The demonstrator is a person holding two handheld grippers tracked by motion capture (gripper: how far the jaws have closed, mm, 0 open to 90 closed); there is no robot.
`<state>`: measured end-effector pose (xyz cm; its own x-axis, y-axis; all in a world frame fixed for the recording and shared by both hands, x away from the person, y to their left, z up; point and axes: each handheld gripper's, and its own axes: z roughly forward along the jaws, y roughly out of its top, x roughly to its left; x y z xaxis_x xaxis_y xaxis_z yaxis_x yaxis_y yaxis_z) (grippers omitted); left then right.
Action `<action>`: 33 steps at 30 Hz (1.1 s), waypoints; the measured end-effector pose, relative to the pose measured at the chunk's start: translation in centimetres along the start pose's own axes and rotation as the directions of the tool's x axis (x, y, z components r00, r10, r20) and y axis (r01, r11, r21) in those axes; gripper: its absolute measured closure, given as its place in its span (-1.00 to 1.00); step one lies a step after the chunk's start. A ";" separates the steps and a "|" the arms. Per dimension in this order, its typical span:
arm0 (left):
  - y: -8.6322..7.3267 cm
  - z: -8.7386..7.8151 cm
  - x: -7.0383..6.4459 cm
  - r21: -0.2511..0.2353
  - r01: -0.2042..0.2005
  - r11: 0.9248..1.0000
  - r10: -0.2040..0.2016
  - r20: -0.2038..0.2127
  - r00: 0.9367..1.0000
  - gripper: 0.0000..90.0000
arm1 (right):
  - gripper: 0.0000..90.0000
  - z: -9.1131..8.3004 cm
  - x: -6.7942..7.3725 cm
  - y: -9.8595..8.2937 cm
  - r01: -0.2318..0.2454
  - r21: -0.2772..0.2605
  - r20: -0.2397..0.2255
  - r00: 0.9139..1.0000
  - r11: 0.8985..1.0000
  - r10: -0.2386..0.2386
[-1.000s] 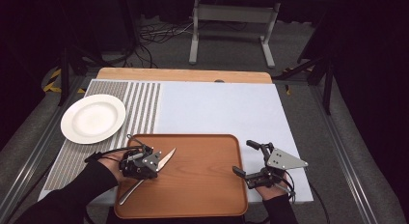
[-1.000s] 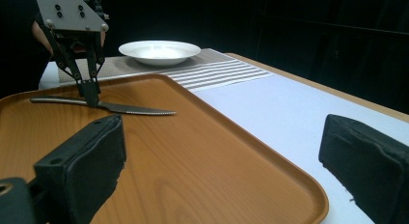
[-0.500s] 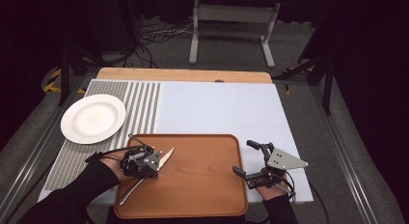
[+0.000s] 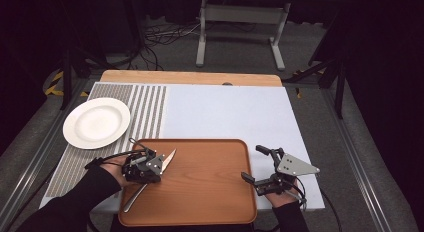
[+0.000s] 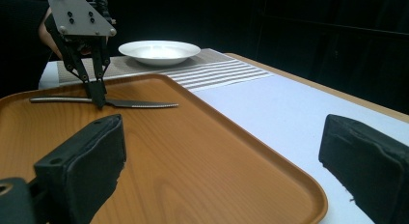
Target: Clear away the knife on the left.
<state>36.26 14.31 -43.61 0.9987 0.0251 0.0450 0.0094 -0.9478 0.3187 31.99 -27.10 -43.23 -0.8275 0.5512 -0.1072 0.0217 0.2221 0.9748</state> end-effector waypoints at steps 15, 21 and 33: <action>-1.6 -0.4 0.3 -0.014 0.064 0.998 -0.064 -0.008 0.998 1.00 | -0.93 0.0 -0.1 -0.1 -0.007 0.002 0.000 1.000 1.000 0.007; -2.2 -0.6 0.4 -0.006 0.079 0.997 -0.079 -0.012 0.997 1.00 | -0.93 0.1 -0.1 -0.1 -0.008 0.003 -0.001 1.000 1.000 0.008; -2.9 -0.8 0.4 -0.005 0.100 0.995 -0.100 -0.017 0.995 1.00 | -0.93 0.1 -0.1 -0.1 -0.007 0.005 -0.001 1.000 1.000 0.007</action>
<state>36.64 17.28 -43.79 0.9917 0.1252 0.0294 0.1088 -0.9388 0.3267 32.09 -27.10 -43.35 -0.8278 0.5519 -0.1006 0.0297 0.2222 0.9745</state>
